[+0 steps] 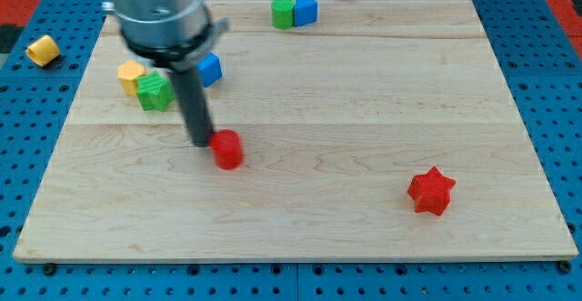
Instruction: Push the red circle into the red star
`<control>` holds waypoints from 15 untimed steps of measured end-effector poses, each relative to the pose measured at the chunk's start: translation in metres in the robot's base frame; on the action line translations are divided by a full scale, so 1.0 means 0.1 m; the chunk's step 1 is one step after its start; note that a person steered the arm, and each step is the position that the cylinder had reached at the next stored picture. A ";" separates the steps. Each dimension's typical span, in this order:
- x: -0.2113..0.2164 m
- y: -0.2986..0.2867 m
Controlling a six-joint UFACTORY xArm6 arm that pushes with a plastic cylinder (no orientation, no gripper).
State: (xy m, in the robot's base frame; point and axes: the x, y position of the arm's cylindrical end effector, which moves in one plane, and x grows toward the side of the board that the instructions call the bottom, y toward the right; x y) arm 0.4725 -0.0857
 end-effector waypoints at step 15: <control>0.66 0.71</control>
State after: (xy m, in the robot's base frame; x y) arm 0.5381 -0.0143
